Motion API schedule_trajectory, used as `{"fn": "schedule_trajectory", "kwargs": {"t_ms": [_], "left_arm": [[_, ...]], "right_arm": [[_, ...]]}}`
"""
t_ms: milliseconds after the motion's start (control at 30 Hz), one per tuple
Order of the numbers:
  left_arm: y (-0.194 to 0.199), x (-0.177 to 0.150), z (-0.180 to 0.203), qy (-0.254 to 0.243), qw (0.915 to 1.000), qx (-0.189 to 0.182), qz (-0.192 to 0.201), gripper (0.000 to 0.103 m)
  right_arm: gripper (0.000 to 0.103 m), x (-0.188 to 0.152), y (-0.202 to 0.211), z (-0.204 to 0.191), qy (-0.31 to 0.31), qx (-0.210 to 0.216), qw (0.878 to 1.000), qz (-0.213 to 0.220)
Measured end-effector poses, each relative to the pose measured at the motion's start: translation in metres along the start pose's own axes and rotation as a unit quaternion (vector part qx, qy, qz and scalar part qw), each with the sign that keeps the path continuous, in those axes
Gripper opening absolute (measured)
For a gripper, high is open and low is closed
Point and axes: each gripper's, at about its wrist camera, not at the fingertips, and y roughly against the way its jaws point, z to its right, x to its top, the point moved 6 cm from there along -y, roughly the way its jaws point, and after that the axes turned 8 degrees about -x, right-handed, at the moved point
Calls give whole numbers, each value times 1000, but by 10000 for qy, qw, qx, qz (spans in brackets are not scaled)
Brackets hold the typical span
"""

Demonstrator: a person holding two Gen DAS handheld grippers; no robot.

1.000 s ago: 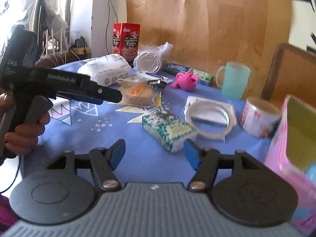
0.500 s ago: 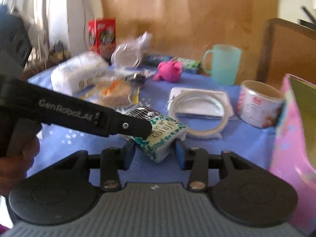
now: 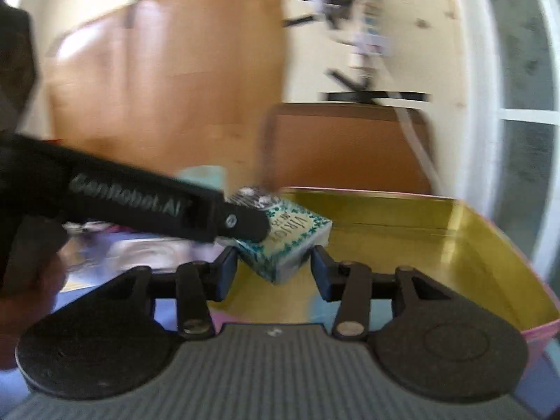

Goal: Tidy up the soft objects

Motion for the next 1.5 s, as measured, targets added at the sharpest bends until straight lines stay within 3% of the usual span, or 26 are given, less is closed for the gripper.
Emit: {"fn": "schedule_trajectory", "kwargs": {"t_ms": [67,133,233,400,500,600,733,867,933,967,1067,1233,1267,1333,1367,1400,1500], "left_arm": [[7,-5,1,40,10000,25,73,72],[28,-10,-7,80,9997,10,241,79],[65,-32,-34,236,9988,226,351,82],[115,-86,-101,858,9921,917,53,80],[141,-114,-138,1301,9825,1335,-23,80],[160,-132,-166,1542,9739,1668,16,80],[163,-139,-178,1845,9711,1511,101,78],[164,-138,-177,1722,9749,1397,191,78],[164,-137,-175,1688,9761,1352,233,78],[164,-137,-175,1703,9762,1320,259,78],[167,-138,-176,1874,9737,1257,315,75],[167,-139,-176,2047,9734,998,253,64],[164,-138,-173,2061,9742,900,196,63],[157,-136,-165,2144,9745,656,101,60],[152,-135,-162,2171,9745,560,40,59],[147,-133,-158,2177,9748,480,-43,56],[126,-128,-146,2077,9768,402,-318,49]], "right_arm": [[55,-4,-5,13,-127,-262,9996,-12],[55,-7,-1,22,-481,-169,9987,19],[55,-6,9,18,-653,85,9978,112],[55,7,28,-33,-514,1165,9917,187],[55,8,29,-80,-208,1878,9820,-23],[55,-3,14,-125,238,2191,9746,-390],[55,-16,-19,-166,770,2067,9719,-827],[55,-18,-27,-191,1182,2178,9650,-854],[44,-24,-36,-201,1473,2238,9584,-982],[21,-30,-40,-204,1575,2253,9548,-1131],[17,-32,-32,-198,1572,2323,9536,-1092],[15,-40,29,-183,1612,3006,9340,-1065],[16,-42,40,-177,1616,3072,9327,-980],[33,-41,53,-165,1432,3009,9396,-782],[63,-41,54,-157,1275,2896,9458,-724],[84,-41,54,-149,1123,2768,9520,-667],[89,-48,41,-144,1103,2636,9545,-855]]}}
